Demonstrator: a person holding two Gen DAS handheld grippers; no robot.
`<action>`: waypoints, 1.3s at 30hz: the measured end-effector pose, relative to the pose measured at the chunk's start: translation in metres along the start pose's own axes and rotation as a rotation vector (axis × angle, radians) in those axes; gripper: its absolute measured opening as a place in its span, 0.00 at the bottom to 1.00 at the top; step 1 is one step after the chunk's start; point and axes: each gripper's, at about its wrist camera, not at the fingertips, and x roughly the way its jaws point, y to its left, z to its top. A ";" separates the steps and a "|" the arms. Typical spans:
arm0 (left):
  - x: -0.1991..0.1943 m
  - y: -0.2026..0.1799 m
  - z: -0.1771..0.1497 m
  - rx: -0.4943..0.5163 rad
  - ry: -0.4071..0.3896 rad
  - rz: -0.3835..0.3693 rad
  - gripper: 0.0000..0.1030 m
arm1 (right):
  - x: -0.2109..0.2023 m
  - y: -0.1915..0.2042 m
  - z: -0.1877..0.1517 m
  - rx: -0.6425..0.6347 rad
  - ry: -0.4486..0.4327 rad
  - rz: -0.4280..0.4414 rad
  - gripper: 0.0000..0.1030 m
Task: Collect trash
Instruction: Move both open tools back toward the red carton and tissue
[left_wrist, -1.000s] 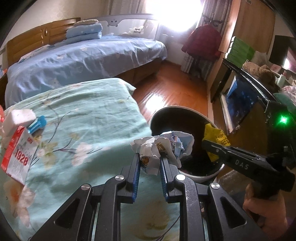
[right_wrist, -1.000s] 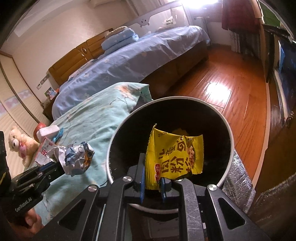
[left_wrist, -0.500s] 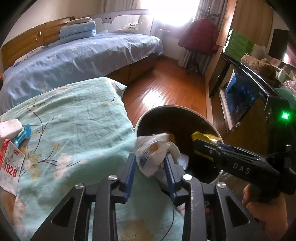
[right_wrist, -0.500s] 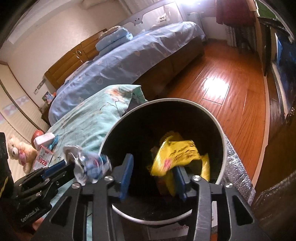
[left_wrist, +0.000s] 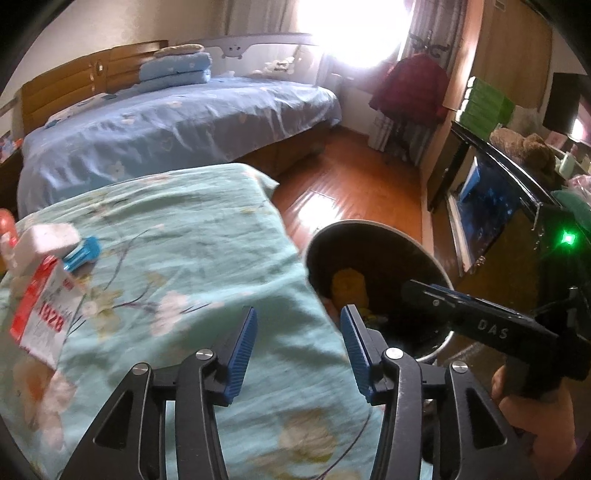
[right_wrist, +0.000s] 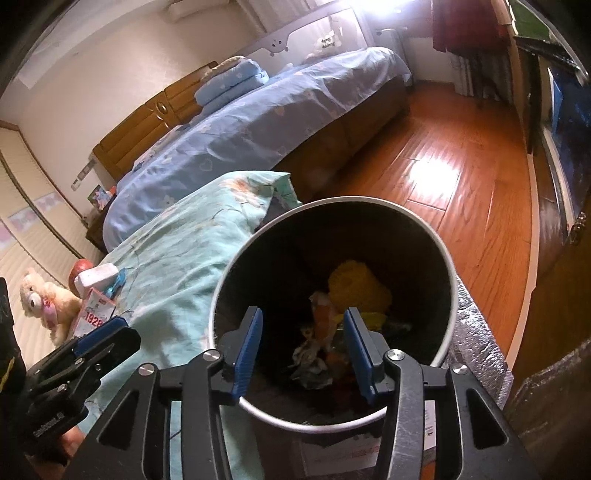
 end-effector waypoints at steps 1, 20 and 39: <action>-0.003 0.004 -0.003 -0.006 -0.001 0.005 0.46 | -0.001 0.003 -0.001 -0.002 -0.002 0.006 0.51; -0.071 0.091 -0.057 -0.179 -0.021 0.143 0.46 | 0.013 0.091 -0.024 -0.107 0.018 0.127 0.57; -0.106 0.168 -0.072 -0.310 -0.048 0.238 0.49 | 0.042 0.169 -0.046 -0.210 0.073 0.201 0.58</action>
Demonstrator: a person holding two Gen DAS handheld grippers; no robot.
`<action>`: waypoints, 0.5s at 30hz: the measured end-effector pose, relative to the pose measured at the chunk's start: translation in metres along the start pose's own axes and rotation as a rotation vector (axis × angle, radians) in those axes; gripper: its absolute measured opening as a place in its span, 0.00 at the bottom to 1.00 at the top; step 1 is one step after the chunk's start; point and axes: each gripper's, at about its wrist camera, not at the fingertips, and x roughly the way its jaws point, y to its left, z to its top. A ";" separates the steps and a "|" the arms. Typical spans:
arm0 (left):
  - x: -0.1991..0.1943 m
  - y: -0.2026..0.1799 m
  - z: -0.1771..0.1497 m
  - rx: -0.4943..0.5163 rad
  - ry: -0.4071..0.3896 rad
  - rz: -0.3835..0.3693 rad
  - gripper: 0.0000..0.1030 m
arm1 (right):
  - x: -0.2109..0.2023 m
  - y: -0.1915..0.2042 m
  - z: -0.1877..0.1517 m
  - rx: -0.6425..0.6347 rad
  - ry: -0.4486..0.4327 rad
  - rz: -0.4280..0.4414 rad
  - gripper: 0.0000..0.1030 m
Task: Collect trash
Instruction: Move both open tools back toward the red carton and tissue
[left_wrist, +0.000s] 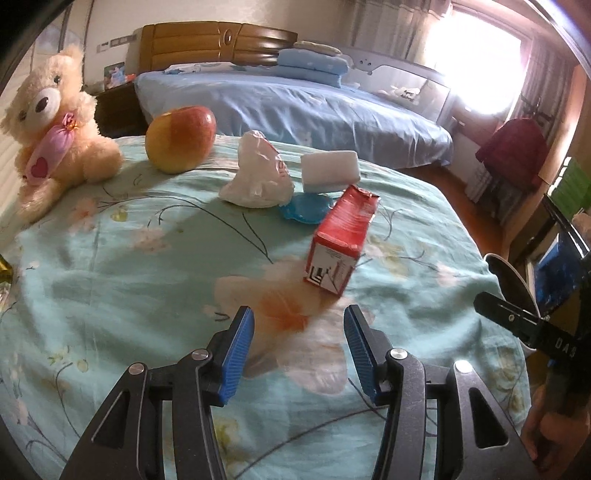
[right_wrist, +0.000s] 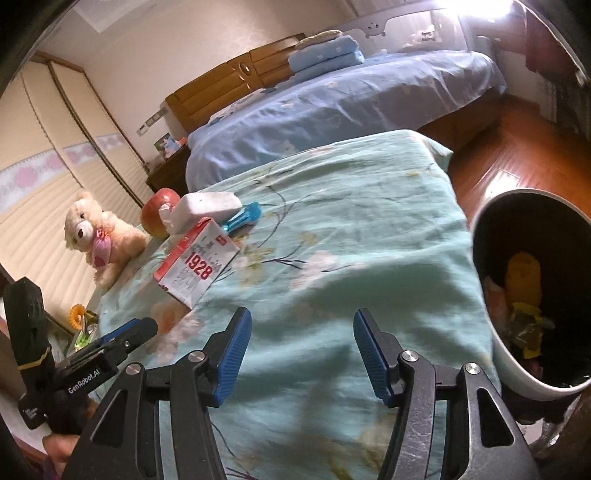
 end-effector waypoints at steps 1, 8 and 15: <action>0.002 0.000 0.001 0.004 0.002 -0.002 0.49 | 0.001 0.002 0.001 -0.002 -0.002 -0.004 0.58; 0.021 -0.005 0.013 0.036 0.021 -0.026 0.50 | 0.001 0.000 0.004 0.011 -0.012 -0.018 0.58; 0.043 -0.007 0.028 0.035 0.026 -0.050 0.51 | -0.001 -0.009 0.005 0.032 -0.017 -0.030 0.58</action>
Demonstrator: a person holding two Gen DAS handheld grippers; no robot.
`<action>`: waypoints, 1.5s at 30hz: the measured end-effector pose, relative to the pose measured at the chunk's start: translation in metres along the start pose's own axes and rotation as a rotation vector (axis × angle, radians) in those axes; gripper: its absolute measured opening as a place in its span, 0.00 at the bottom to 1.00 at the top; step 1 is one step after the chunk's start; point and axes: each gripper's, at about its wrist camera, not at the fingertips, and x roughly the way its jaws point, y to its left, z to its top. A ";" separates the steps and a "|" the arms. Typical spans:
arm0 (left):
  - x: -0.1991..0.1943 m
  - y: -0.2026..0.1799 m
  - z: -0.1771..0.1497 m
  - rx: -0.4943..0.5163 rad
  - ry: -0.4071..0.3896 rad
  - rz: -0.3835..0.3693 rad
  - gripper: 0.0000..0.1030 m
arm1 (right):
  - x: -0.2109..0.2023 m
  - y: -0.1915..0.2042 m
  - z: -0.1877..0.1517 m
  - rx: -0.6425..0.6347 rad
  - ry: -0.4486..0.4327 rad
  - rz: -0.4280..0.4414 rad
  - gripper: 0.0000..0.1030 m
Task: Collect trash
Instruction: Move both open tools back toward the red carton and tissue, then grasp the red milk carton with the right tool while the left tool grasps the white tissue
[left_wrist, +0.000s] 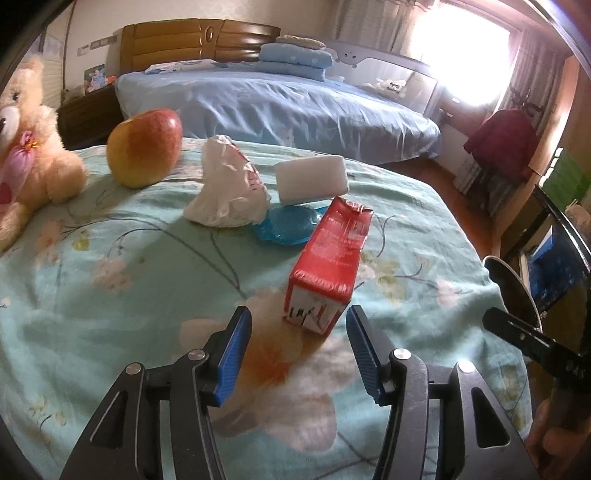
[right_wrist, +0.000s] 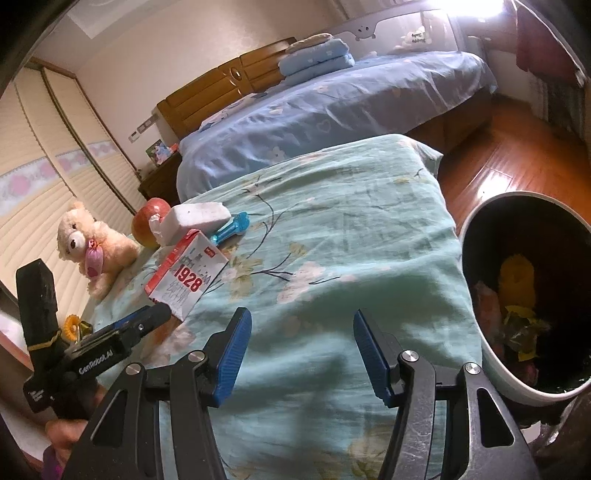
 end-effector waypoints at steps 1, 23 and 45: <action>0.003 -0.002 0.001 -0.001 0.002 -0.004 0.51 | 0.000 -0.002 0.000 0.004 -0.001 -0.003 0.58; -0.023 0.052 -0.009 -0.032 -0.026 0.042 0.51 | 0.018 0.047 -0.005 -0.043 0.023 0.048 0.58; 0.027 0.077 0.045 -0.032 -0.028 0.059 0.60 | 0.085 0.107 0.011 -0.132 0.049 0.003 0.49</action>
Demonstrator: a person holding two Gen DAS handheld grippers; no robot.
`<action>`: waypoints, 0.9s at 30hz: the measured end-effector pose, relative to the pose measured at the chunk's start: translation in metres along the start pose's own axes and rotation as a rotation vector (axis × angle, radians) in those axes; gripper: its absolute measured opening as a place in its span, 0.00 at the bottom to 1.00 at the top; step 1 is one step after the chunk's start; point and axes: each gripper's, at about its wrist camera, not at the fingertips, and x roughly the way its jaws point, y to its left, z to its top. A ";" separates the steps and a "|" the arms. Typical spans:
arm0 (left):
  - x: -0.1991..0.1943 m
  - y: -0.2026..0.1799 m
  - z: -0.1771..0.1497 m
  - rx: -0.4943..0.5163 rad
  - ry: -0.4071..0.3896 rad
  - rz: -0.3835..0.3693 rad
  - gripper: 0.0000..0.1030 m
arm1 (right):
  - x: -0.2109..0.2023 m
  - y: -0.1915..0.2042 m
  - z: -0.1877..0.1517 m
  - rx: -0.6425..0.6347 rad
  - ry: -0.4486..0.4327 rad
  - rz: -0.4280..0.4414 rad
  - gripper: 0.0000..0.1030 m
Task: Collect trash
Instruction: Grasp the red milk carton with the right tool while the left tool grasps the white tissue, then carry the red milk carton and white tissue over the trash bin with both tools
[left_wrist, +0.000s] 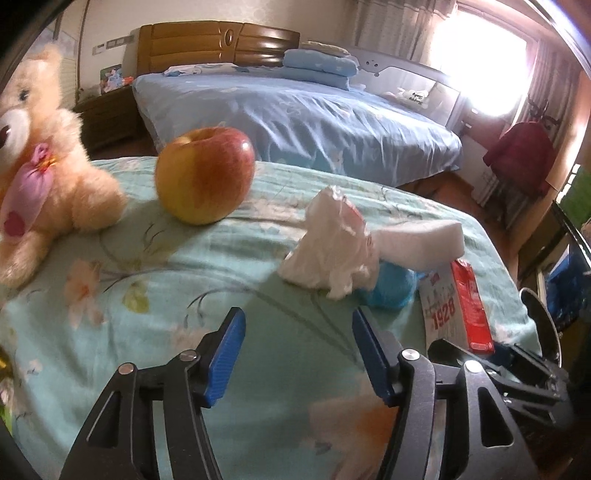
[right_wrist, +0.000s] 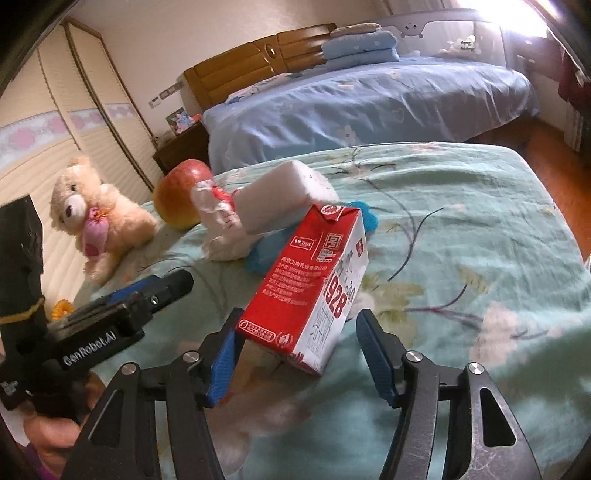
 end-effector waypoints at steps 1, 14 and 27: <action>0.005 -0.002 0.003 0.000 -0.001 -0.004 0.60 | 0.000 -0.004 0.002 -0.002 -0.003 -0.014 0.39; 0.062 -0.030 0.022 0.039 0.039 0.014 0.18 | -0.012 -0.041 0.009 0.026 -0.015 -0.009 0.31; 0.026 -0.059 0.004 0.105 -0.007 -0.054 0.10 | -0.035 -0.060 0.004 0.049 -0.047 -0.012 0.31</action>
